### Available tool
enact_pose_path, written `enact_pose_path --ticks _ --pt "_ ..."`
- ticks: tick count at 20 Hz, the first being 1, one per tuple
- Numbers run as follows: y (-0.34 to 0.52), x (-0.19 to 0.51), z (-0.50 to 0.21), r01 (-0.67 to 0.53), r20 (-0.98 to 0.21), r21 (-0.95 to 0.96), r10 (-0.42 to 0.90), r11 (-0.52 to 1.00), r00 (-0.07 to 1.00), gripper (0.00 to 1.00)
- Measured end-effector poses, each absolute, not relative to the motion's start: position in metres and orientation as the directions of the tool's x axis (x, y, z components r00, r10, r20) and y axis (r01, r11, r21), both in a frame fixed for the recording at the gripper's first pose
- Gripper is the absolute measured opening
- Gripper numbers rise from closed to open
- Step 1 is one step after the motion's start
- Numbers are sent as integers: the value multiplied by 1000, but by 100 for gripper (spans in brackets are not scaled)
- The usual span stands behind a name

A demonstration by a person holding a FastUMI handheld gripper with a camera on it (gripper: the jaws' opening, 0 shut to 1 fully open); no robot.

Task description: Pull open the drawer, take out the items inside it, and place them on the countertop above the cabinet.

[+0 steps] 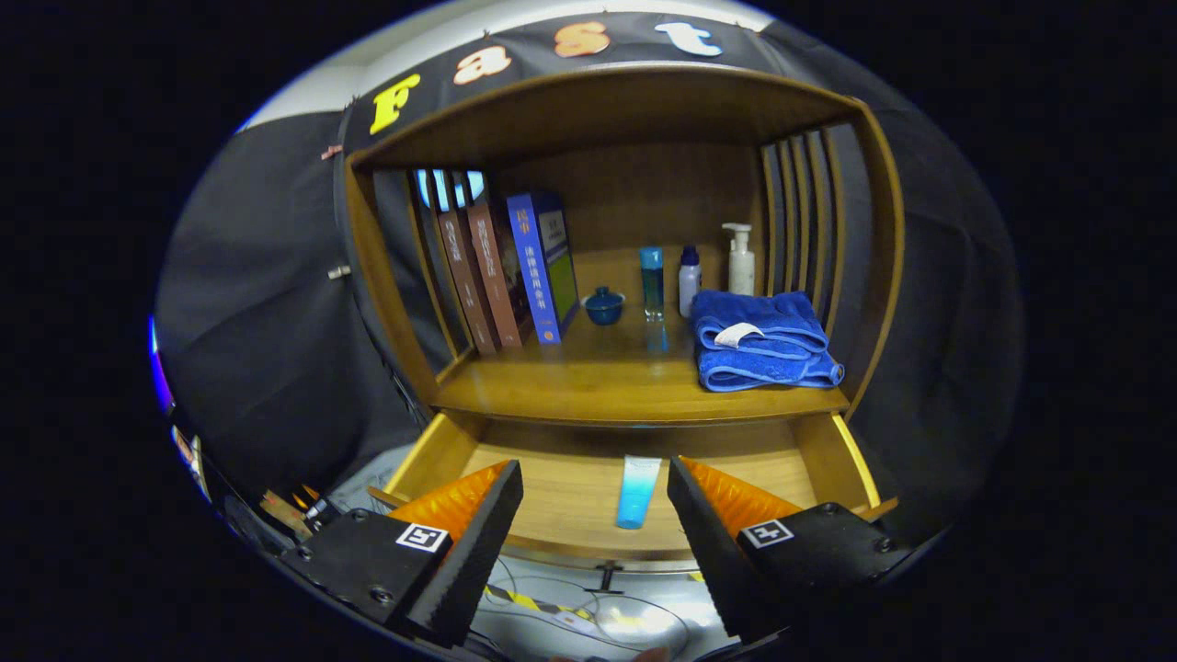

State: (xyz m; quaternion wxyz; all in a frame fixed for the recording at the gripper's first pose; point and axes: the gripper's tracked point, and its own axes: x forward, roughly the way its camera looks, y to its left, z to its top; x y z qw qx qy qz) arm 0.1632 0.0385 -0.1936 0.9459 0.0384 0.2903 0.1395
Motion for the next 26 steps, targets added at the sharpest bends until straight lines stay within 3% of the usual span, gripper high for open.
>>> enact_pose_path --ticks 4,9,13,17,22,26 --pt "45 204 -236 -244 -683 121 259 962 683 100" --pt "46 220 -322 -209 -878 122 204 970 434 100" --pt "39 226 -371 -162 -935 97 145 982 322 100" --pt "36 231 -393 -165 -953 16 65 986 297 98" --pt "41 229 -415 -135 -970 28 60 990 234 57" --pt "38 225 -418 -148 -969 49 82 988 231 42"
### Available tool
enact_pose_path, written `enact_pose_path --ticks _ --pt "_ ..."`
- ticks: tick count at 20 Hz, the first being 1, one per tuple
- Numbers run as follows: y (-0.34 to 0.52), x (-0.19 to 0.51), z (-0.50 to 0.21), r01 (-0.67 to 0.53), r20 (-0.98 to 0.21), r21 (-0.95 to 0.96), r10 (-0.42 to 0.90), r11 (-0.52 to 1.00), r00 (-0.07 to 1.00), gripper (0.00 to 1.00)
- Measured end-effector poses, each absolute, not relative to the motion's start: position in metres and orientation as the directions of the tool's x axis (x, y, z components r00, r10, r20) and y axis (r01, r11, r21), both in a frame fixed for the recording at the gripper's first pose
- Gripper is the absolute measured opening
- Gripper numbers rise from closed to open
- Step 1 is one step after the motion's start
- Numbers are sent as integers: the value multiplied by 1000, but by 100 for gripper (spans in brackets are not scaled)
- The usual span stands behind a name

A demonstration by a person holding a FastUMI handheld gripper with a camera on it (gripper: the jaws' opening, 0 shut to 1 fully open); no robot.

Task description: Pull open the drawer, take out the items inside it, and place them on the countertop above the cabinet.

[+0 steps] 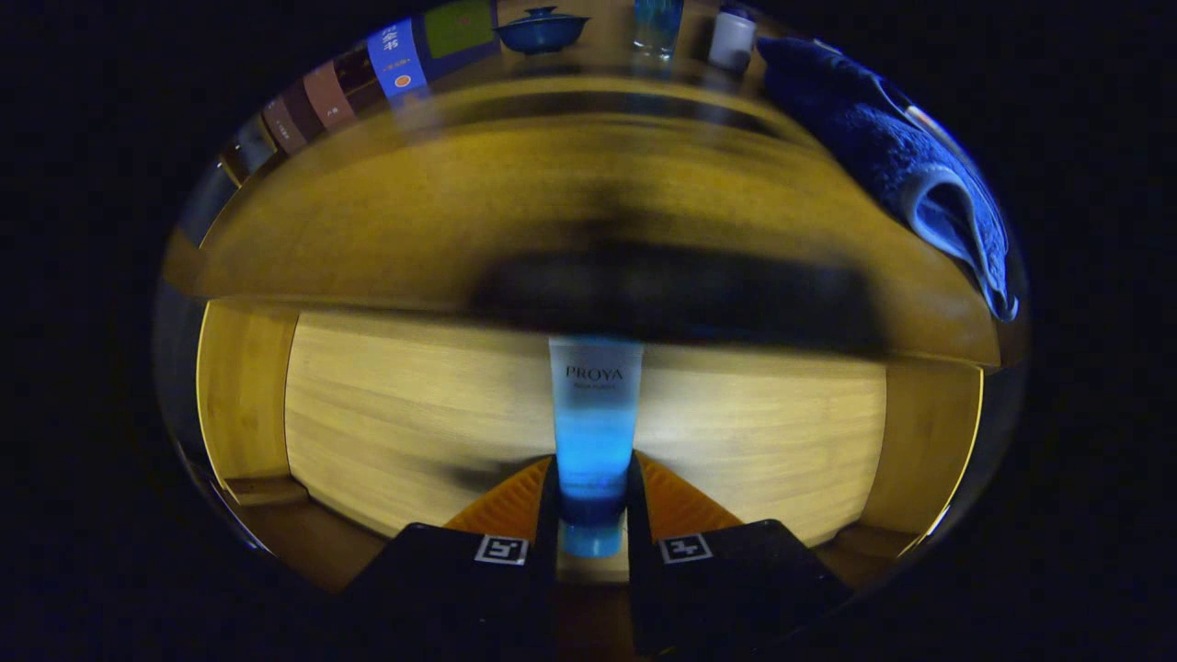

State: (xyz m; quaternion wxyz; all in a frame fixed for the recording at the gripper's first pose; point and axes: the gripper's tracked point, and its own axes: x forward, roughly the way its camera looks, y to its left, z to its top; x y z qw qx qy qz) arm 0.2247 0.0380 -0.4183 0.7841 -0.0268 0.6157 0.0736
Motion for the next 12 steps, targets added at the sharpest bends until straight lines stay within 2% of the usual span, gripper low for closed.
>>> enact_pose_path --ticks 1,12 --pt "42 219 -418 -151 -968 75 108 986 224 37" --pt "67 186 -287 -239 -887 246 317 939 336 37"
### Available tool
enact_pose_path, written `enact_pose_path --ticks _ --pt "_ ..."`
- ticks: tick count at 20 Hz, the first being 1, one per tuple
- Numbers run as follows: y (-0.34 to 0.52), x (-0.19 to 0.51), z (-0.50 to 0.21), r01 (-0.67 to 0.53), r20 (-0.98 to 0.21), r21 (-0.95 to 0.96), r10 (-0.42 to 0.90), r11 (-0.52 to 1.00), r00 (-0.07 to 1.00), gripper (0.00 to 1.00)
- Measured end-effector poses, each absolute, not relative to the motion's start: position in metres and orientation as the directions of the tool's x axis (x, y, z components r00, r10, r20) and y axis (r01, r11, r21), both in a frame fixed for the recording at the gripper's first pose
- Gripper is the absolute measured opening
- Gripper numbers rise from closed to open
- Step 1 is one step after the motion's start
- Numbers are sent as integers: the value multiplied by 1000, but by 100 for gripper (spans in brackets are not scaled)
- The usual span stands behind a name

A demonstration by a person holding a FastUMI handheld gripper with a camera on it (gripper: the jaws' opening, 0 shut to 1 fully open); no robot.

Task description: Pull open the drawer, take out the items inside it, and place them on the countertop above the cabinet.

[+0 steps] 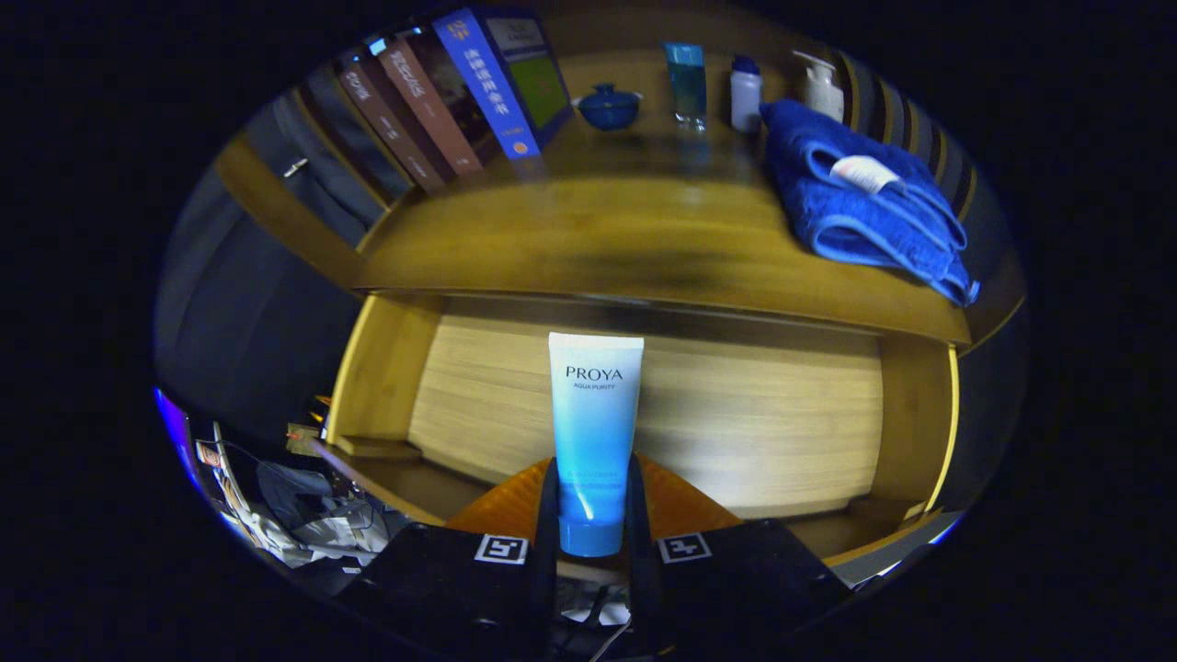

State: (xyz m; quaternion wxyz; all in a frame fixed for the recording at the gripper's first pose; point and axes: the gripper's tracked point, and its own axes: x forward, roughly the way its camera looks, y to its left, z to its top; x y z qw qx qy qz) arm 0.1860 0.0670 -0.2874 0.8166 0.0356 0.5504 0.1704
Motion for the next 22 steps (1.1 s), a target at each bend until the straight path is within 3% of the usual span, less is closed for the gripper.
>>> enact_pose_path --ticks 4,11,22 --pt "77 198 -238 -264 -849 276 363 924 383 36" --pt "78 287 -217 -216 -841 179 264 960 473 37" --pt "59 363 -285 -104 -913 64 101 993 396 37"
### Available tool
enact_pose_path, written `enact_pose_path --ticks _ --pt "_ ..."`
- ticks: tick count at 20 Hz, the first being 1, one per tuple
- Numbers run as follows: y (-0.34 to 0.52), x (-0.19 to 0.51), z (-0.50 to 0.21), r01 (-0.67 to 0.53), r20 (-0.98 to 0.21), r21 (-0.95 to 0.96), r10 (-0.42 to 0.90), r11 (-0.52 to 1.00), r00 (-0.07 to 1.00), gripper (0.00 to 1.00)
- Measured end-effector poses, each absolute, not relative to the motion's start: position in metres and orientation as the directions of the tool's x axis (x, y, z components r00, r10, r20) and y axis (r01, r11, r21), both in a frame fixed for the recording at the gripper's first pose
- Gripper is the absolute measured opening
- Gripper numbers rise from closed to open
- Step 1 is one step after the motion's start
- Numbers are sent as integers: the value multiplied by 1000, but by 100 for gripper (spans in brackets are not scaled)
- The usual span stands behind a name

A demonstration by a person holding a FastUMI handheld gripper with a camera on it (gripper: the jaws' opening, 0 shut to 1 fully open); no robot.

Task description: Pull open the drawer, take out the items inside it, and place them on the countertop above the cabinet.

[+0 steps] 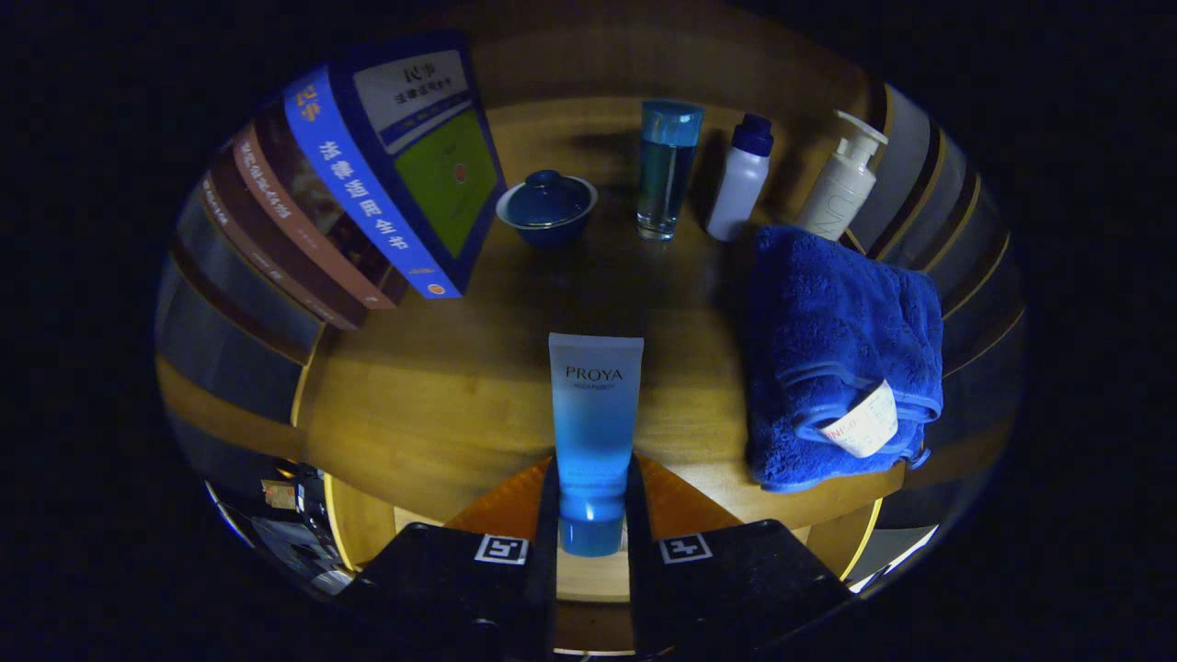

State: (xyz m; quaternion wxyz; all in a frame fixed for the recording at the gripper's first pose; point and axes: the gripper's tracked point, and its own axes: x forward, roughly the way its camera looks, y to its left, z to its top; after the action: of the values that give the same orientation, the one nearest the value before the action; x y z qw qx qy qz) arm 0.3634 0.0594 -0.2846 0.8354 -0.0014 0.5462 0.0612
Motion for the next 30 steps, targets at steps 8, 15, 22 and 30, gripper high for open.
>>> enact_pose_path --ticks 8,15,22,30 --pt "56 370 -287 -103 -902 56 94 993 421 77" --pt "66 356 -248 -142 -786 73 144 987 601 100" --pt "77 296 -172 -202 -531 54 199 978 824 100" --pt "73 191 -89 -234 -236 109 254 966 938 100"
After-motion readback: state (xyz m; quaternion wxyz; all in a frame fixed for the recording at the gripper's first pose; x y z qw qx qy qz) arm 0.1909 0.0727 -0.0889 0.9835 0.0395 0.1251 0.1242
